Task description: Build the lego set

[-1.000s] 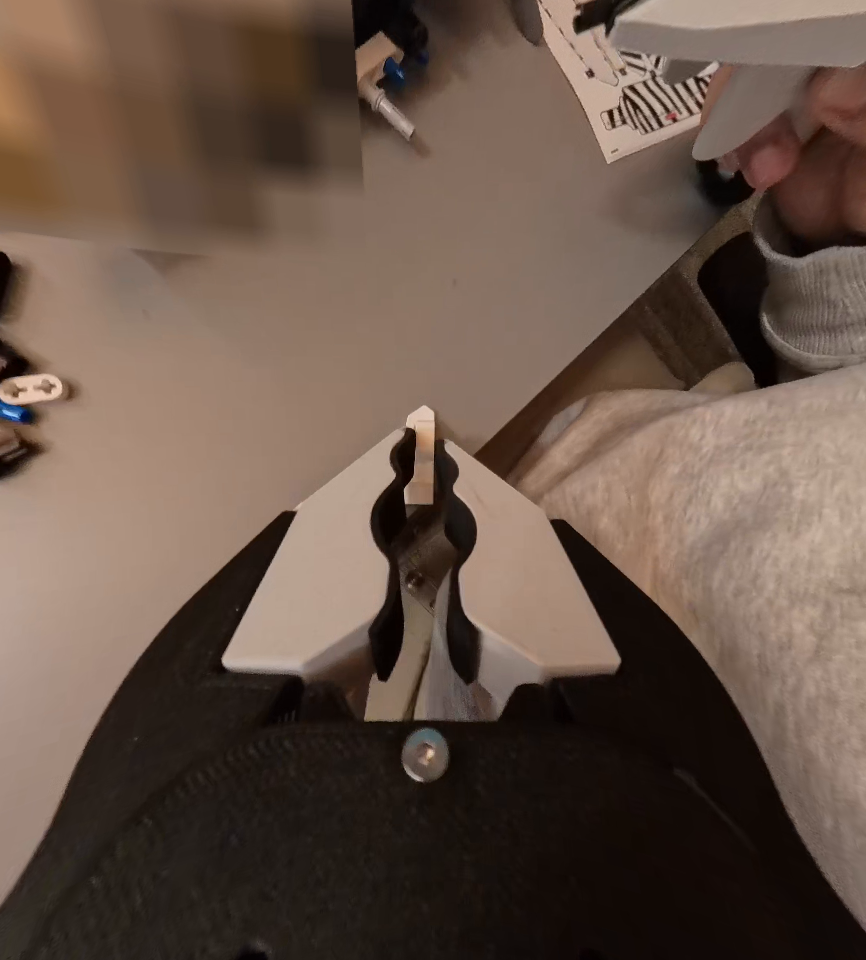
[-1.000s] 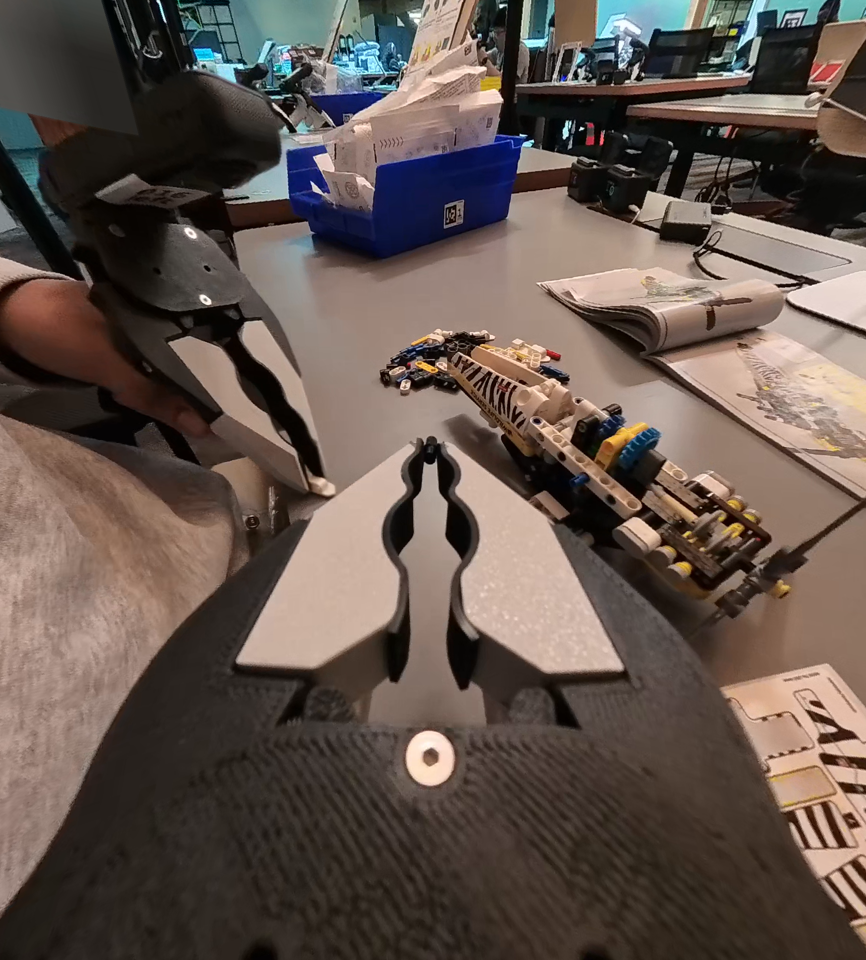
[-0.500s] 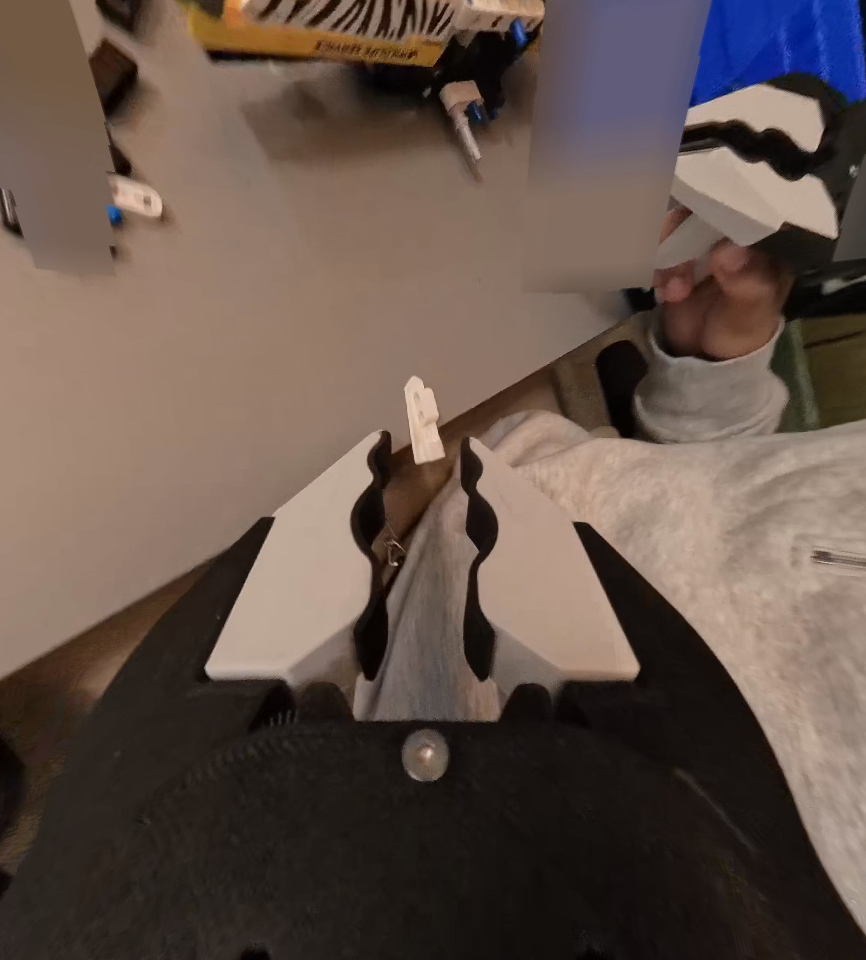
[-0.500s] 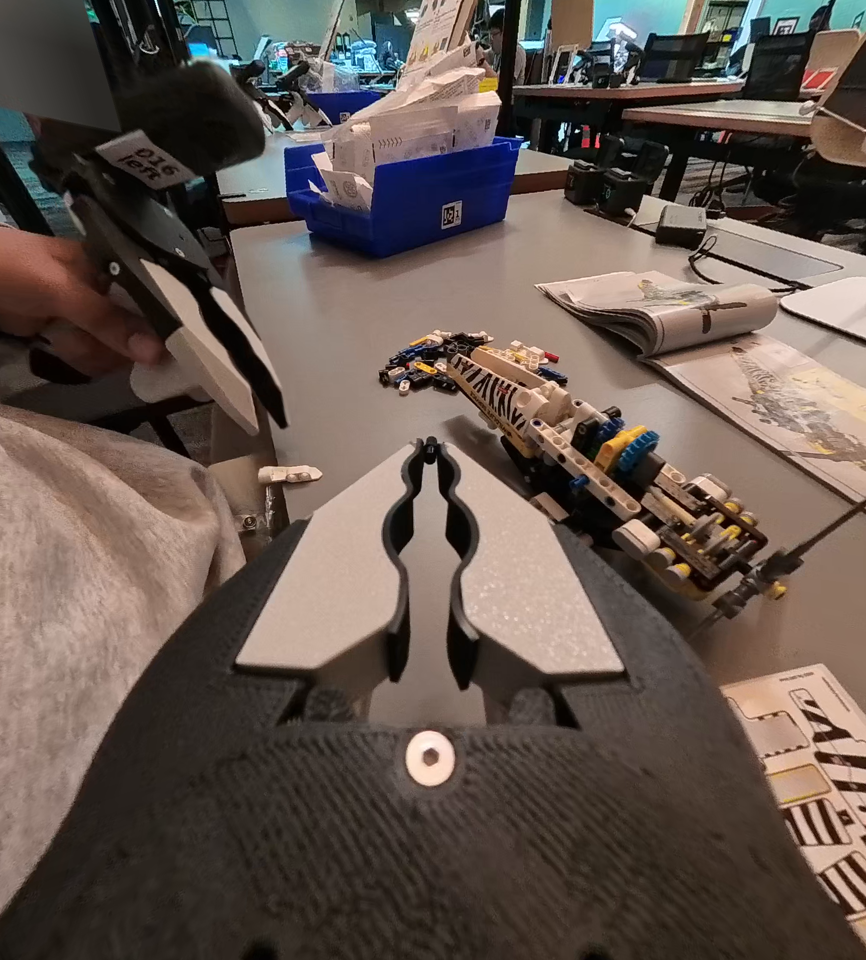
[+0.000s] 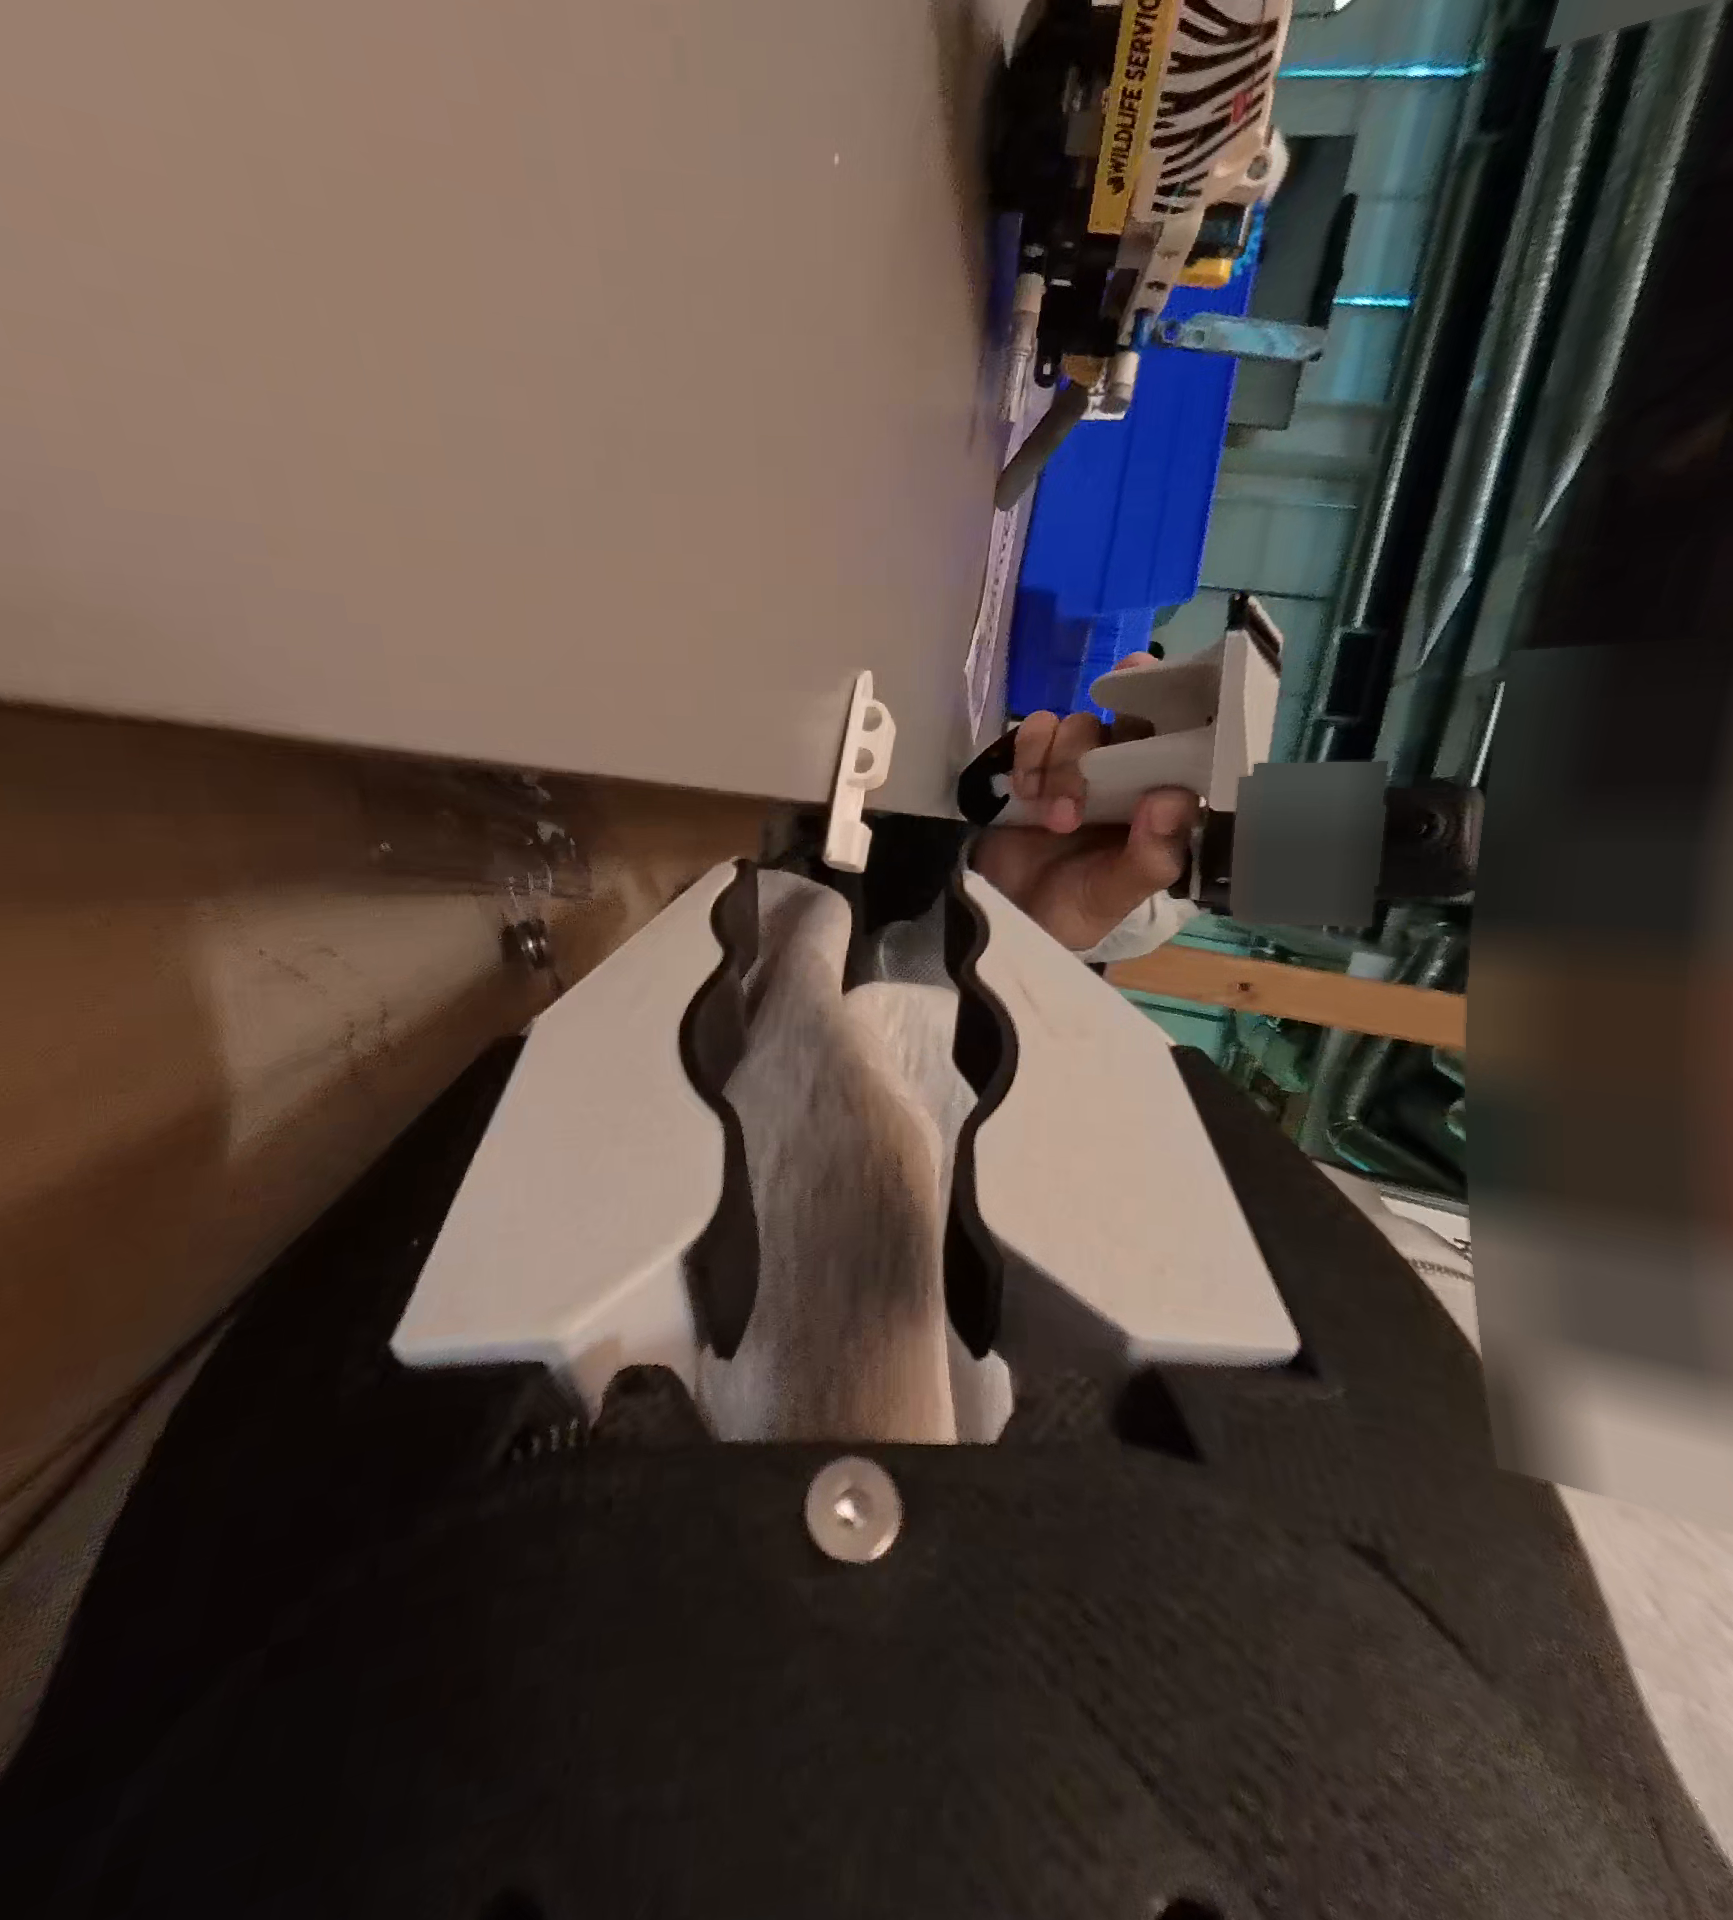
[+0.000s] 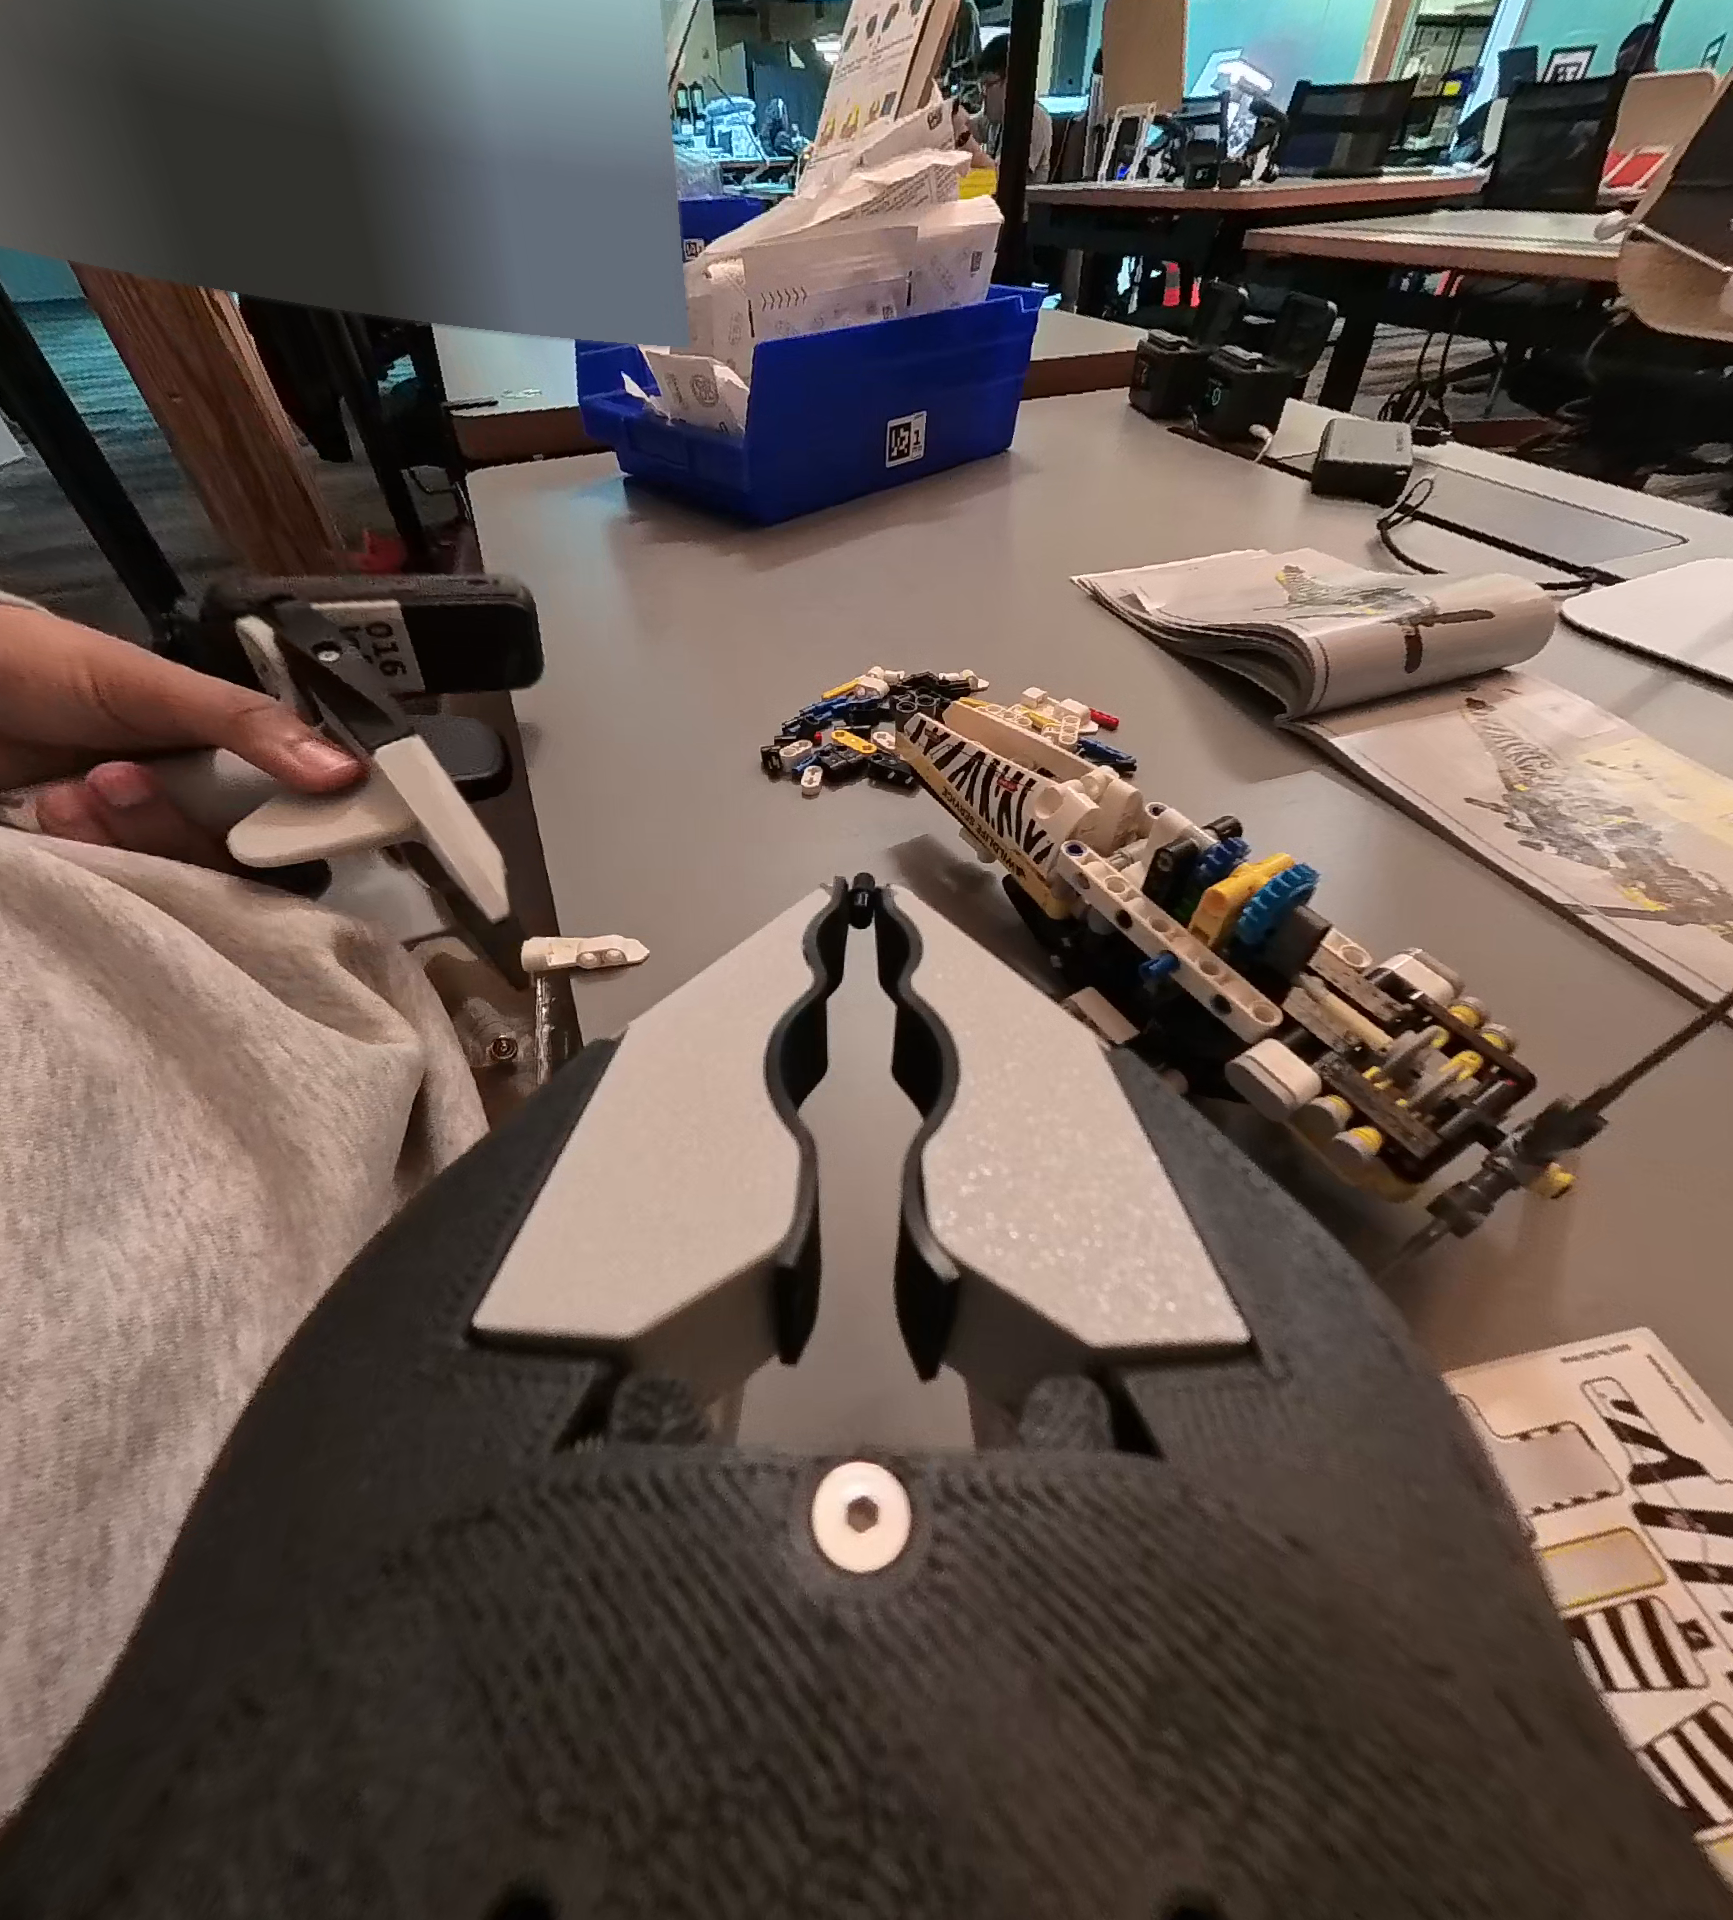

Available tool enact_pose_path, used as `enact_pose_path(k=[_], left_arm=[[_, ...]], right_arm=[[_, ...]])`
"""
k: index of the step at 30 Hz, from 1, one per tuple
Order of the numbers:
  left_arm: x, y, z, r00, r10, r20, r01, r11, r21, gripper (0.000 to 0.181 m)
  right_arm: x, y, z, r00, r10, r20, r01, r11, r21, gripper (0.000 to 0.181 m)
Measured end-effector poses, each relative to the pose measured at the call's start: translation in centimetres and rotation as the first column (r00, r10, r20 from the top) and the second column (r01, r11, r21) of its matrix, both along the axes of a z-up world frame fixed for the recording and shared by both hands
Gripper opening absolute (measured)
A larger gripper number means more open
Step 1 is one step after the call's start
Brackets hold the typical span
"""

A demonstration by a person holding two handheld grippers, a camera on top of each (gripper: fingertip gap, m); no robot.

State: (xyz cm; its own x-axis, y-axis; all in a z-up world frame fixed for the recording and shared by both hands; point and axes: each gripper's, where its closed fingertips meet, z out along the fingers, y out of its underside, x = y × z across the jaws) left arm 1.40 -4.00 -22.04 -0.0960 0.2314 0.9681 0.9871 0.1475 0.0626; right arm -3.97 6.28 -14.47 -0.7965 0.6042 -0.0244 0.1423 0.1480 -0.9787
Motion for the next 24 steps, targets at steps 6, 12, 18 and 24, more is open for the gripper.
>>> enact_pose_path(k=[6, 12, 18, 24], left_arm=[[-0.6, 0.8, -0.1, 1.000, 0.016, 0.017, -0.017, 0.999, 0.049, 0.035], [-0.9, 0.5, -0.1, 0.999, 0.041, 0.020, -0.042, 0.996, 0.077, 0.007], [-0.2, 1.6, 3.8, 0.999, 0.013, -0.035, -0.005, 0.977, 0.214, 0.006], [-0.4, 3.6, 4.9, 0.947, -0.133, -0.294, 0.167, 0.981, 0.094, 0.006]], right_arm=[[0.0, -0.1, -0.2, 1.000, 0.003, 0.002, -0.003, 1.000, 0.005, 0.003], [0.0, -0.1, -0.1, 1.000, 0.004, 0.003, -0.004, 1.000, 0.001, 0.003], [0.4, -0.7, 0.0, 0.999, 0.036, 0.016, -0.036, 0.999, -0.017, 0.003], [2.5, -3.7, 0.6, 0.978, 0.194, 0.072, -0.185, 0.976, -0.119, 0.002]])
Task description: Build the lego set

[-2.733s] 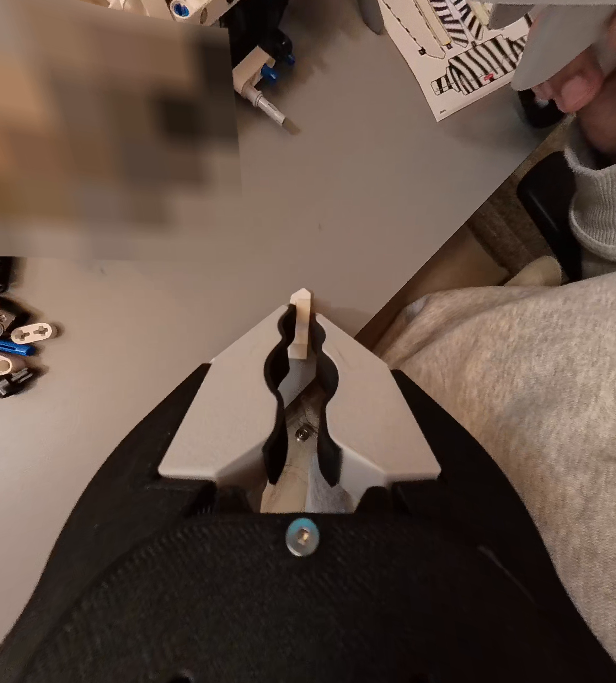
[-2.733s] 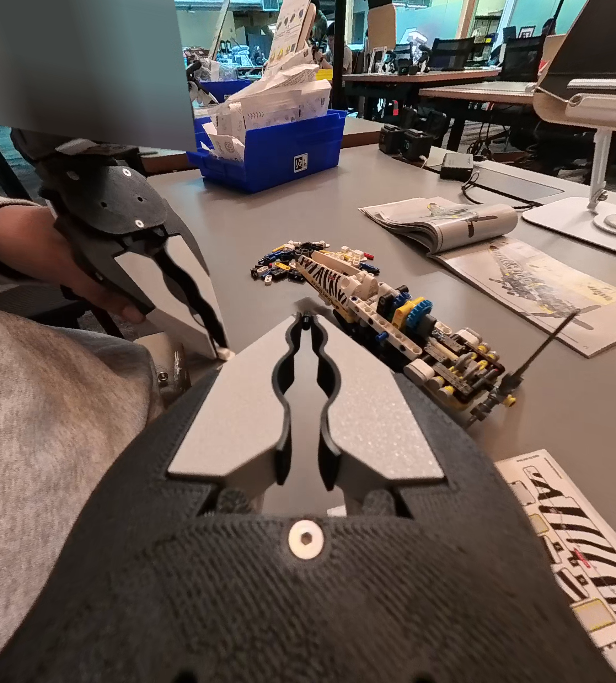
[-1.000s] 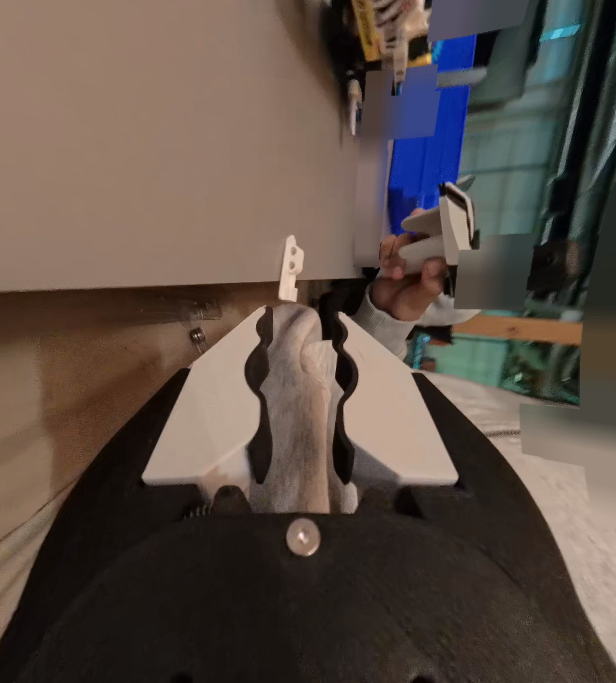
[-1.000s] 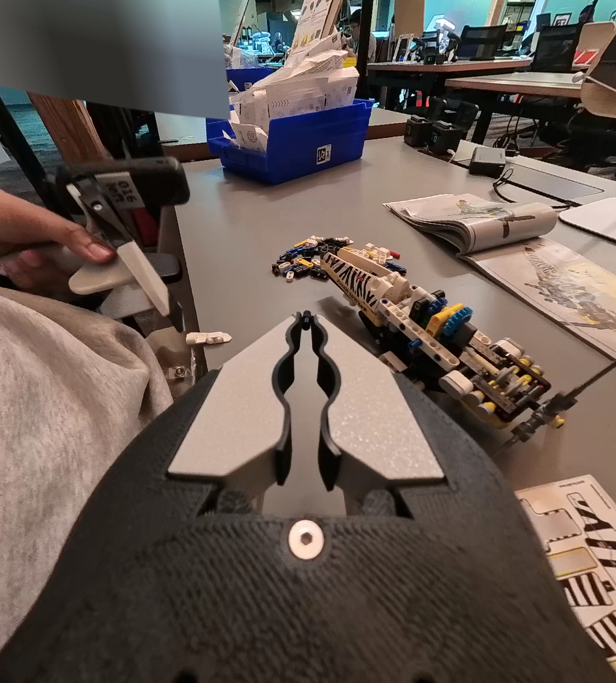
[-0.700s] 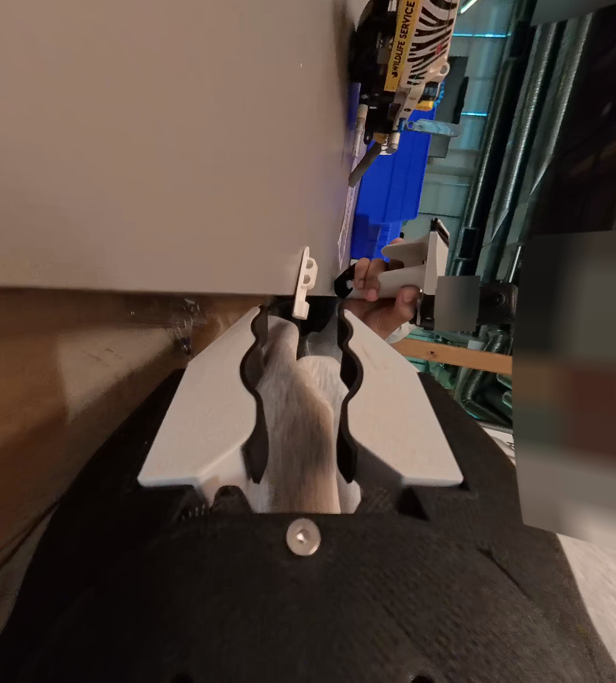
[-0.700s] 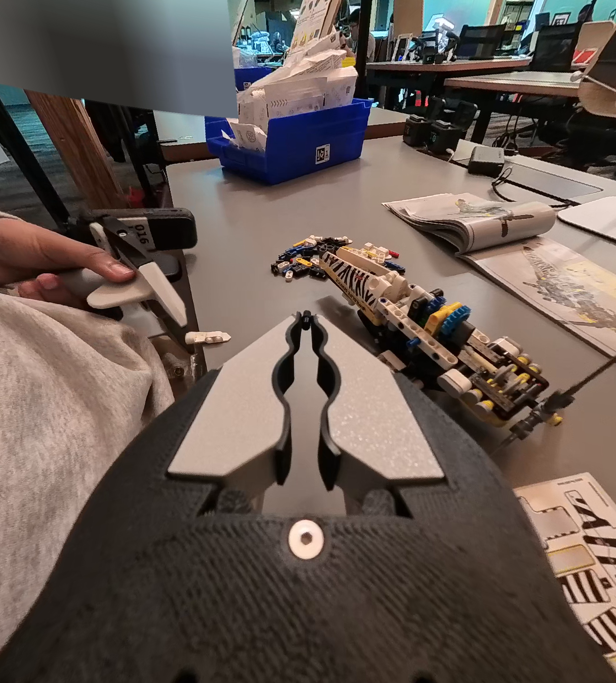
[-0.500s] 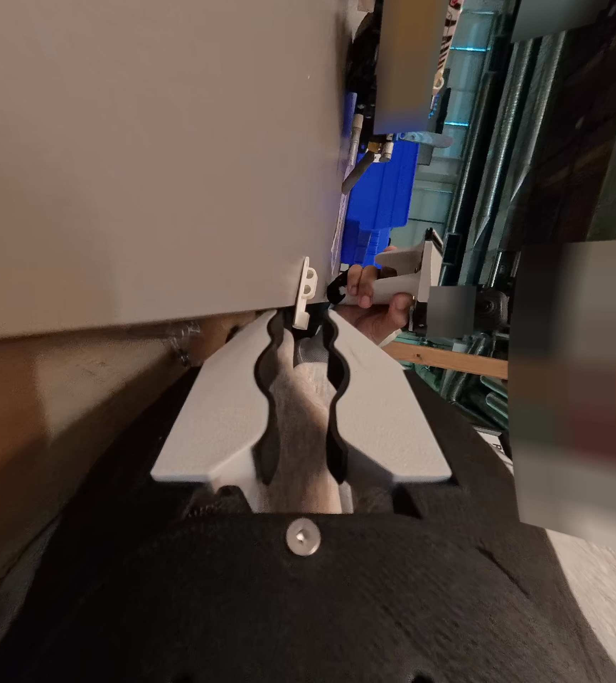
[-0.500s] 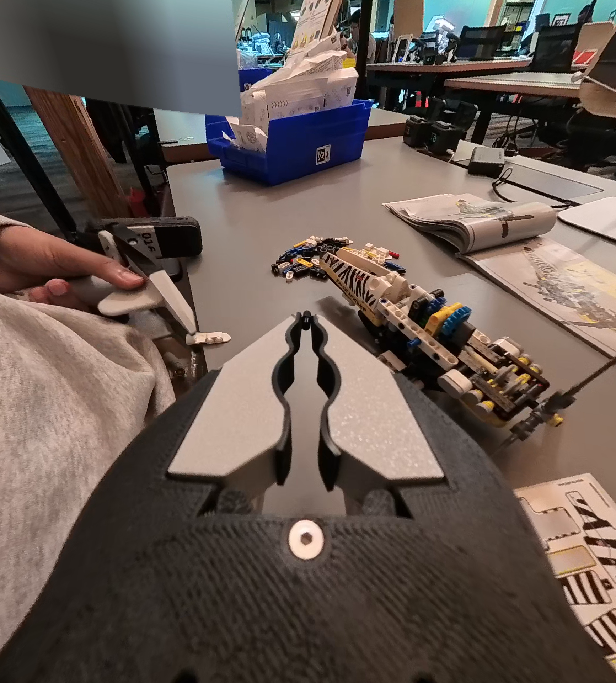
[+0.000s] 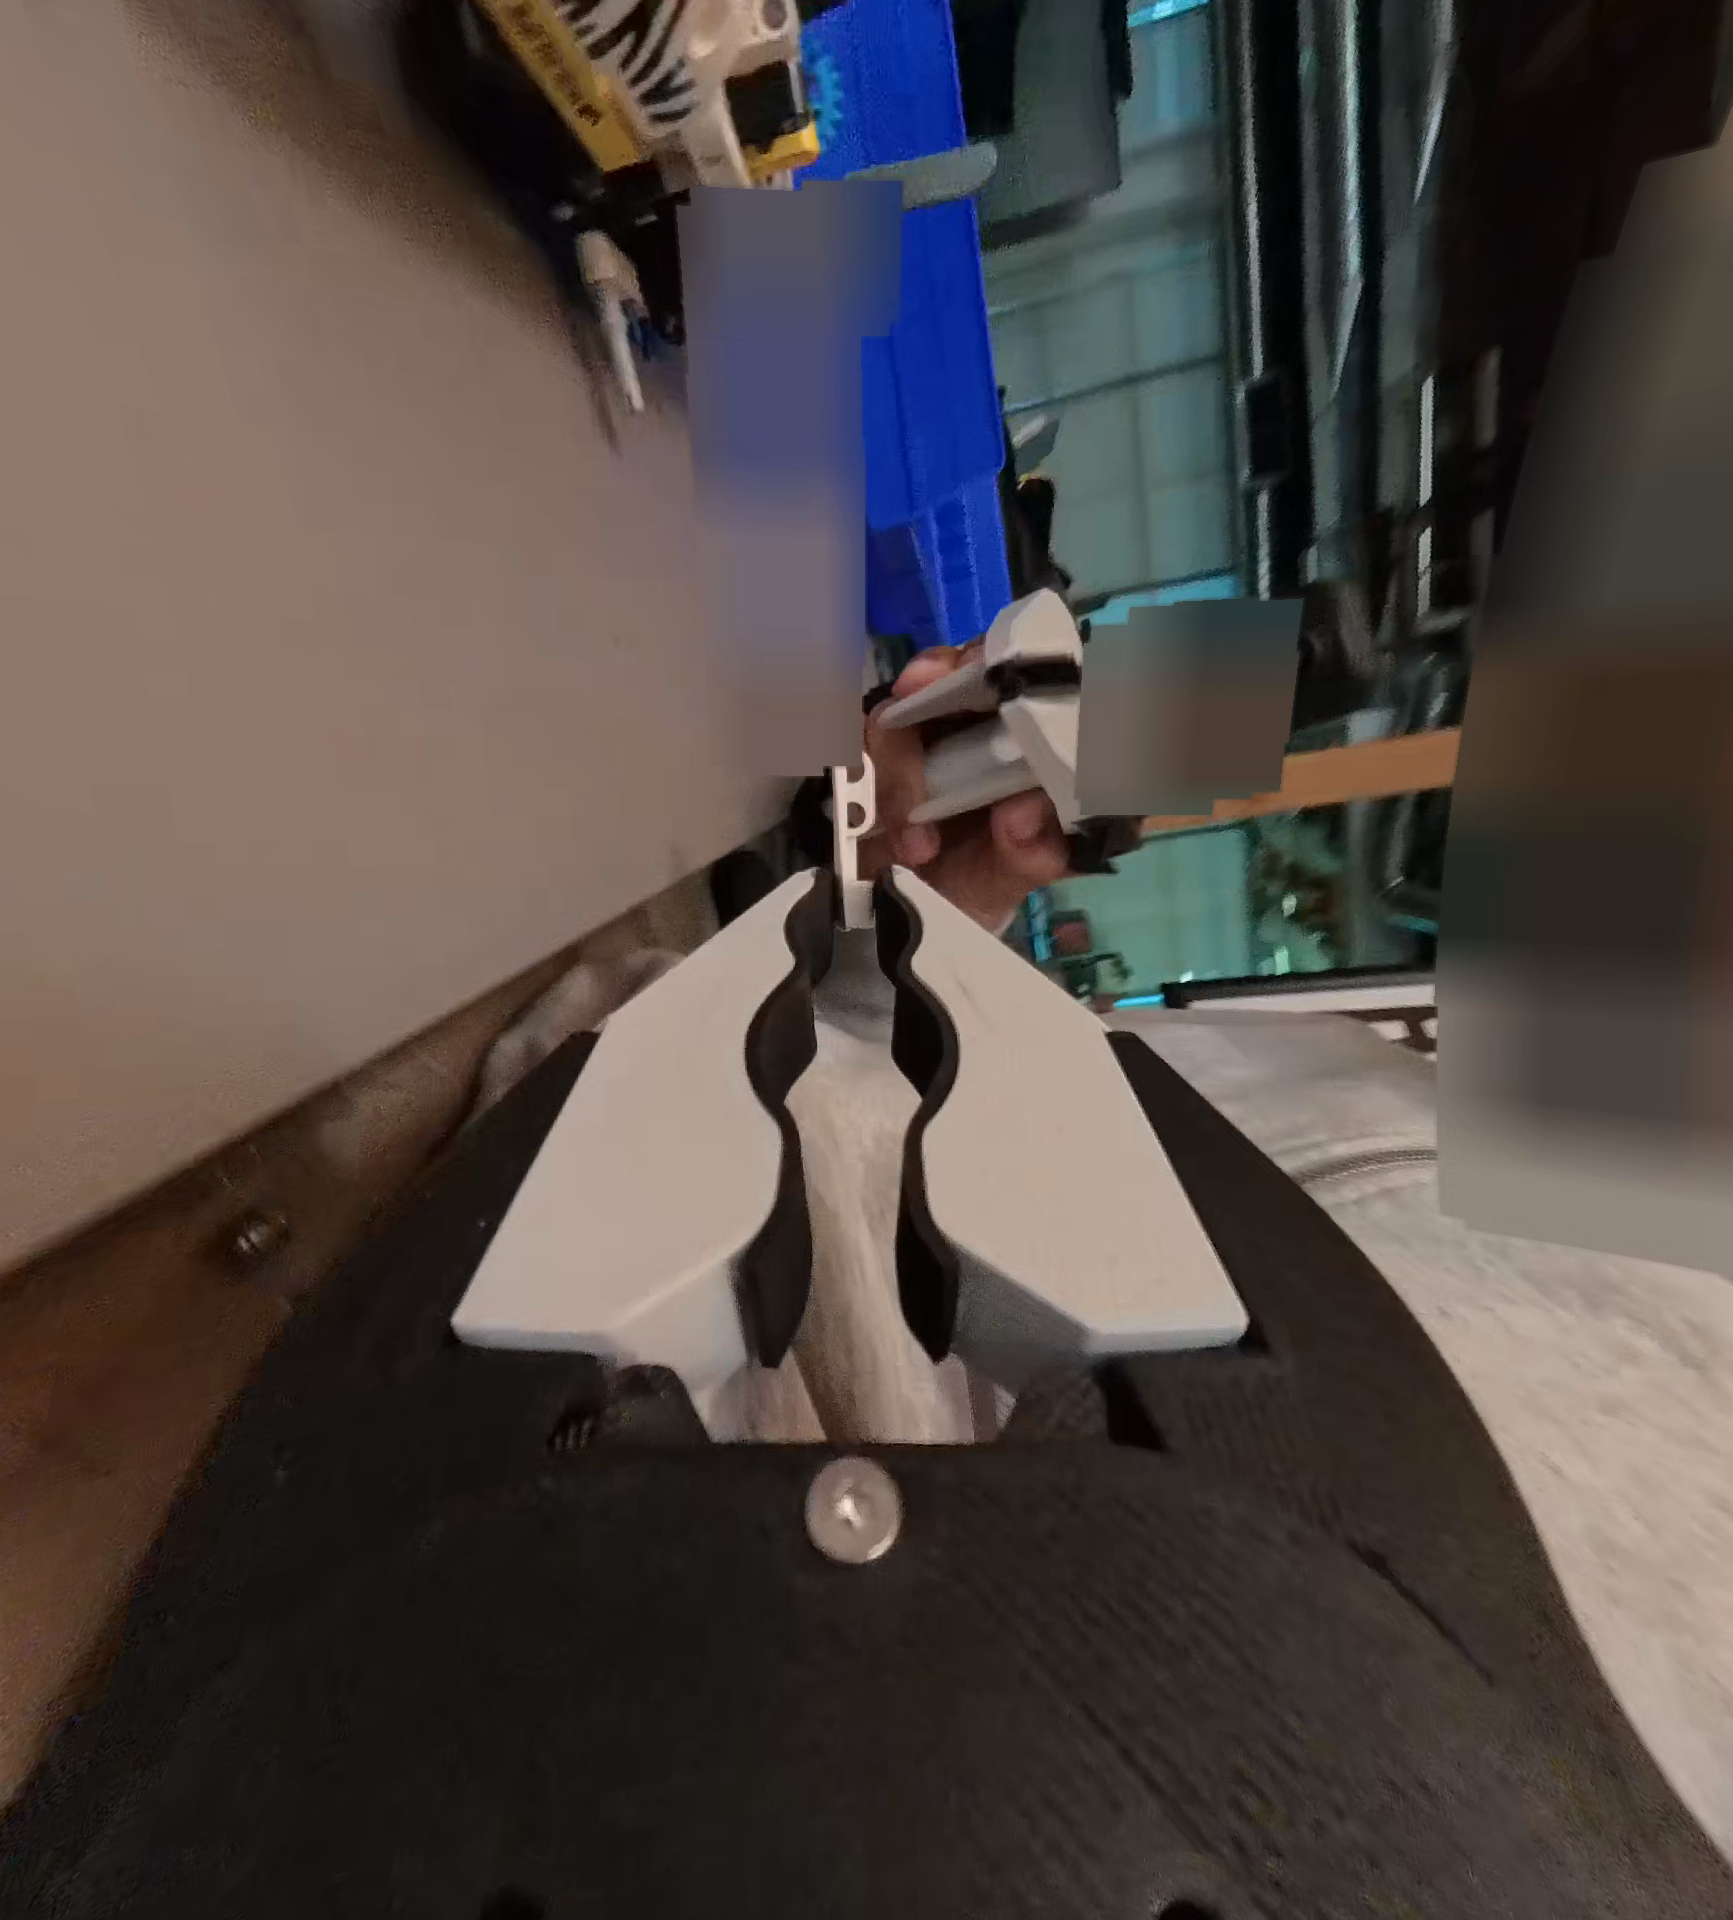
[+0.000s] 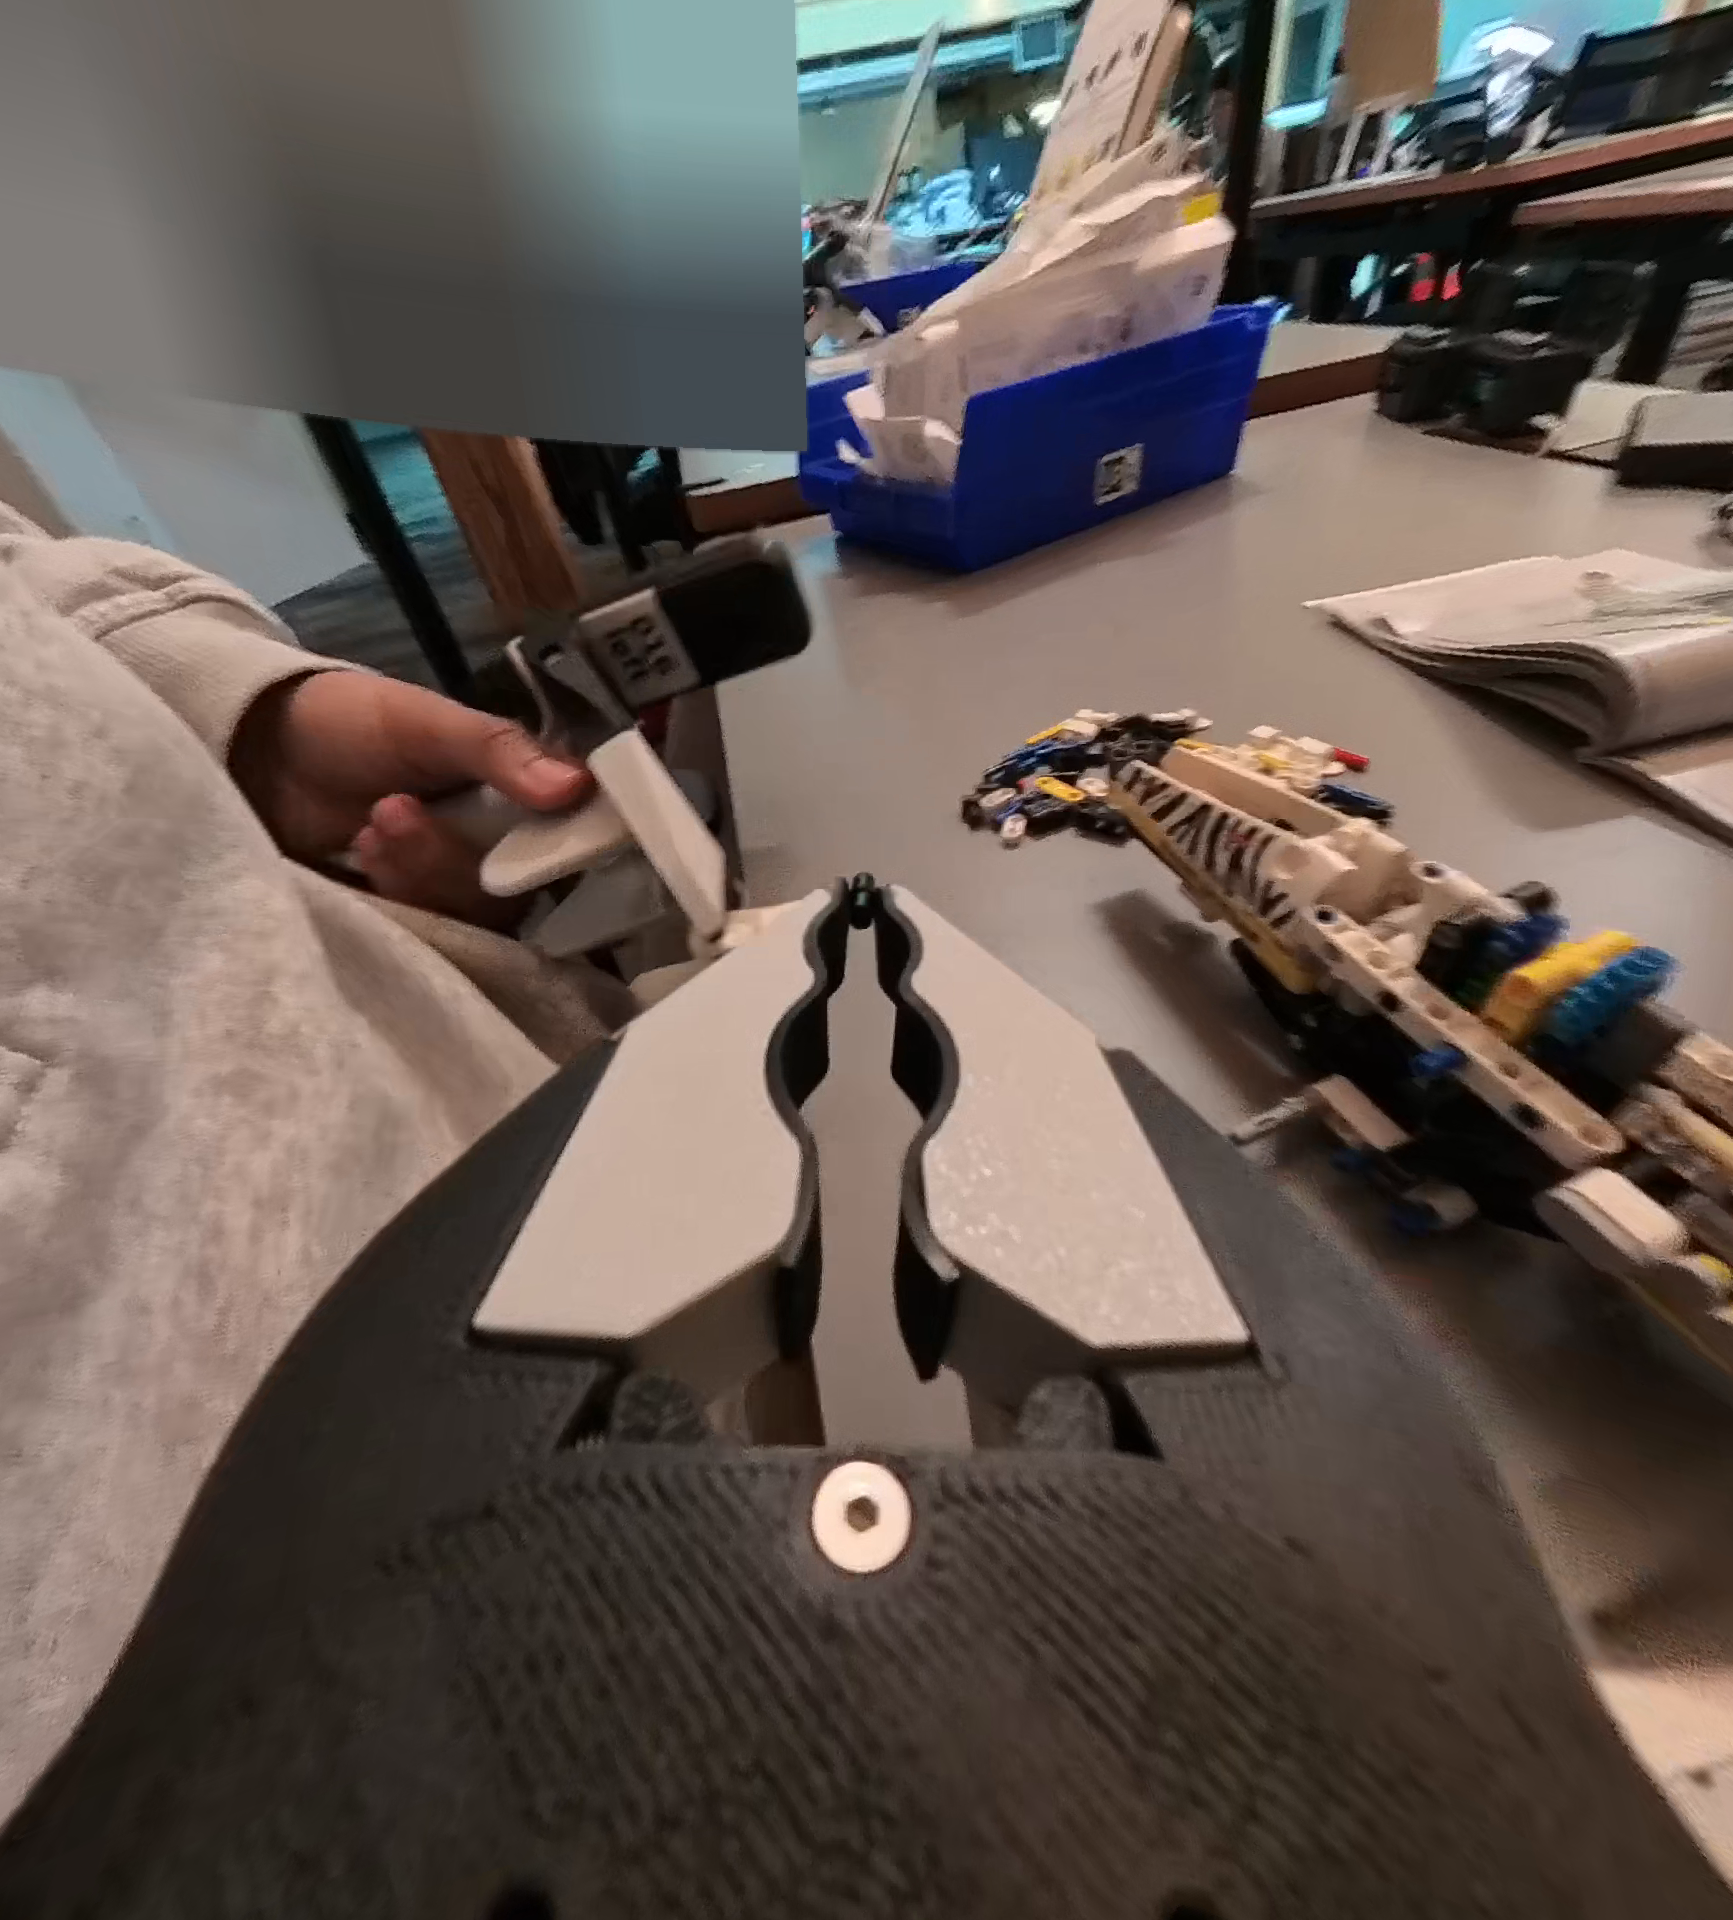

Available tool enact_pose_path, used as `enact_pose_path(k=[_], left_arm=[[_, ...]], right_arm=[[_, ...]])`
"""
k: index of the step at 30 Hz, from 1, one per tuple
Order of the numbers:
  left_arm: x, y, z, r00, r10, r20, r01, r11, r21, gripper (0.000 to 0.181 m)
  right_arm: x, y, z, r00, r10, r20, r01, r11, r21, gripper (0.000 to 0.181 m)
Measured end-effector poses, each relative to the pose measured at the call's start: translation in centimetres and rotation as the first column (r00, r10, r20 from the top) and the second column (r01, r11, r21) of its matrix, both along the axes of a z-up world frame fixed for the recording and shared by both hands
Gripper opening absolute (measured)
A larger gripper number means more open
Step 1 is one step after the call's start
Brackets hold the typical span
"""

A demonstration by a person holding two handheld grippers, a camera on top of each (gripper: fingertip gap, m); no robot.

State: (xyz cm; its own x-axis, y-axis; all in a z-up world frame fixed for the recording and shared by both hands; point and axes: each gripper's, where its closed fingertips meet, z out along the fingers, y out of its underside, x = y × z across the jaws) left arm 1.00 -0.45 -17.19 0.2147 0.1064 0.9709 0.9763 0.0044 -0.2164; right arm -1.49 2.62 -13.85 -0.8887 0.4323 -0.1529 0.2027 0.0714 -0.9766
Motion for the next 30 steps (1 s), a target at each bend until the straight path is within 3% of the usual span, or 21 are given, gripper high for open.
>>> enact_pose_path(k=[4, 8, 16, 23, 30], left_arm=[[-1.3, 0.7, -0.9, 0.984, -0.057, -0.170, 0.035, 0.991, -0.131, 0.006], [-2.1, 1.5, 0.6, 0.982, -0.054, -0.181, 0.046, 0.998, -0.049, 0.006], [-2.4, 1.5, -0.6, 0.980, -0.050, -0.192, 0.037, 0.997, -0.074, 0.006], [-1.5, 2.0, -1.4, 0.966, -0.124, -0.227, 0.095, 0.986, -0.136, 0.006], [-1.8, 2.2, -1.5, 0.963, -0.125, -0.240, 0.090, 0.985, -0.150, 0.007]], right_arm=[[0.2, -1.2, -2.3, 1.000, 0.002, 0.013, -0.004, 0.986, 0.169, 0.002], [0.0, -1.8, -4.4, 0.999, -0.035, -0.017, 0.039, 0.944, 0.328, 0.002], [-0.9, -1.2, -3.1, 0.995, -0.086, 0.045, 0.075, 0.977, 0.202, 0.002], [-0.7, -1.6, -3.9, 0.997, -0.079, 0.025, 0.070, 0.961, 0.268, 0.002], [-0.5, -1.8, -4.3, 0.997, -0.071, 0.029, 0.060, 0.955, 0.291, 0.002]])
